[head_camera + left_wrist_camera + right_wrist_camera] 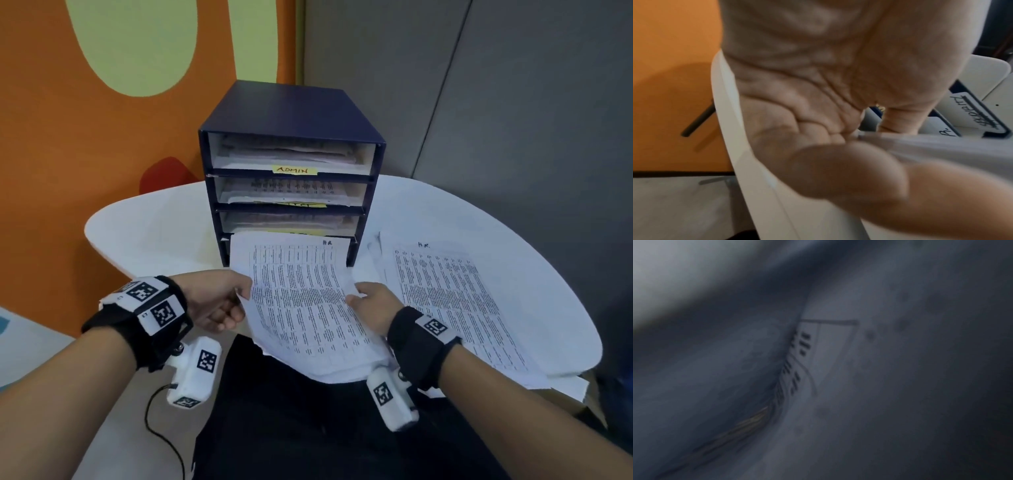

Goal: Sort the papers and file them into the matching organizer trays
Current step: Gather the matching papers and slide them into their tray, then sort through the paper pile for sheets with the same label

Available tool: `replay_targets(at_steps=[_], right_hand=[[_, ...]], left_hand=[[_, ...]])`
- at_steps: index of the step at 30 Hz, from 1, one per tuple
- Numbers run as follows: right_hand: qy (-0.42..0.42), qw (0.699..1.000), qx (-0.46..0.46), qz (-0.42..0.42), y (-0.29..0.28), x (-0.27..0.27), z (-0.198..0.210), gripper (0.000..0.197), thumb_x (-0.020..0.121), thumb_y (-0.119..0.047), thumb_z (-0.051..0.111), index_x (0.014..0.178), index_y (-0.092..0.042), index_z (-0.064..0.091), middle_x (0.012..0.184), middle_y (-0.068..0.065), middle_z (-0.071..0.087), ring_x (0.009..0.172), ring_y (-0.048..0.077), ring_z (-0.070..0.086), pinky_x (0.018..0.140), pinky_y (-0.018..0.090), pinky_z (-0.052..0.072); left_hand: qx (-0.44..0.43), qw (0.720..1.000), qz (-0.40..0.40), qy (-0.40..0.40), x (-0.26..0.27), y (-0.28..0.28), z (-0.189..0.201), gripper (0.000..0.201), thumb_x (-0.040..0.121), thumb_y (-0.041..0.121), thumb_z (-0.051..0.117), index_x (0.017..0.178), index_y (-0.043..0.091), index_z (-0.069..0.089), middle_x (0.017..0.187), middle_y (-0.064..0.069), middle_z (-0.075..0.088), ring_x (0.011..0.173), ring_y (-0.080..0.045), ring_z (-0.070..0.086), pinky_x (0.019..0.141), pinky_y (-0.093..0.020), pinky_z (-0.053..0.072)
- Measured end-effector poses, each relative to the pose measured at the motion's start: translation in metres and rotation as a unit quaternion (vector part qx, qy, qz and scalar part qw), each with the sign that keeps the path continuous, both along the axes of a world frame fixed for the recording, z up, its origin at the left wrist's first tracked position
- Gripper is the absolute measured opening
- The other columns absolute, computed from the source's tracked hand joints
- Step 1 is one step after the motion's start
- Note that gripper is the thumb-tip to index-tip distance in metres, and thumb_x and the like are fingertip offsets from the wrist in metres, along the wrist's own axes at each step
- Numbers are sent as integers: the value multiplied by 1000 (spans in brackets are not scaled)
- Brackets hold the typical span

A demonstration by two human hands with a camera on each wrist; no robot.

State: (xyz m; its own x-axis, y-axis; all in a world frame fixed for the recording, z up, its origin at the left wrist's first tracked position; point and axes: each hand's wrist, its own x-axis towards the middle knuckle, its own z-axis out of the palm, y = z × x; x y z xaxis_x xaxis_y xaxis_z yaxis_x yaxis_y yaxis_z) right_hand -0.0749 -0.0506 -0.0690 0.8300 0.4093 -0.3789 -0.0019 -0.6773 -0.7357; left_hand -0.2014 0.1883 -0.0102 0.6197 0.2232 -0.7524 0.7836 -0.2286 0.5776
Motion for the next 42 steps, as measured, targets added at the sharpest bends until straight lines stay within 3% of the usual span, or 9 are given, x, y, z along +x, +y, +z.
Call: replay_targets(at_steps=[7,11,18,24,28,32,35,38,42], right_hand=[[8,998,-24,55,26,-5,-6,41,99,-24,45,139,-15,46,131,4,56,114,23,58,98,30,46],[11,997,-8,72,29,-12,-7,34,99,-24,43,131,-19,53,113,3,66,95,21,65,80,28,54],[-24,997,74,-18,12,-5,-2,25,99,-15,40,116,-21,58,99,1,68,75,17,65,60,25,53],[-11,990,102,-92,10,10,5,44,101,-13,42,145,-12,37,142,9,47,118,25,53,90,27,44],[-6,974,154,-168,22,18,11,38,99,-18,47,136,-10,48,131,11,56,98,21,56,83,26,44],[24,973,164,-164,25,22,16,47,94,-27,57,134,-3,51,132,12,56,117,27,54,93,29,41],[106,971,153,-152,26,19,17,37,87,-28,66,115,-5,59,99,10,67,79,22,63,66,29,49],[148,959,183,-155,29,16,17,11,89,-14,61,95,-9,54,61,4,68,45,14,48,45,21,34],[160,929,255,-216,47,20,16,46,95,-2,53,137,-3,34,73,13,68,48,13,55,43,22,43]], left_hand=[[31,998,-22,41,-5,4,-7,42,87,19,43,50,6,58,46,-5,53,36,-15,47,38,-16,36],[20,997,-63,50,-7,-3,-3,59,91,20,41,36,11,60,43,-4,55,35,-14,50,40,-17,39],[5,999,-48,-24,-3,-7,-2,41,96,19,45,62,1,61,52,-8,61,41,-15,54,47,-22,45],[-27,997,-46,-59,-4,1,-8,30,94,23,51,94,-1,68,75,-13,62,54,-19,58,54,-24,49],[-40,995,-91,-31,-5,-3,-9,32,97,27,56,109,0,67,81,-10,72,55,-15,63,50,-21,50],[-47,995,-4,-86,2,3,-12,19,97,19,56,104,5,66,81,-4,74,44,-6,52,41,-16,43],[-58,986,91,-129,8,12,-19,26,98,19,58,118,4,61,86,-7,73,48,-6,56,45,-16,50],[-41,975,160,-150,16,18,-25,48,94,24,65,128,-6,51,83,-11,71,49,-8,59,49,-18,55],[-74,933,283,-208,30,19,-32,38,93,20,67,122,-2,56,86,-11,73,57,-12,70,48,-19,56]])
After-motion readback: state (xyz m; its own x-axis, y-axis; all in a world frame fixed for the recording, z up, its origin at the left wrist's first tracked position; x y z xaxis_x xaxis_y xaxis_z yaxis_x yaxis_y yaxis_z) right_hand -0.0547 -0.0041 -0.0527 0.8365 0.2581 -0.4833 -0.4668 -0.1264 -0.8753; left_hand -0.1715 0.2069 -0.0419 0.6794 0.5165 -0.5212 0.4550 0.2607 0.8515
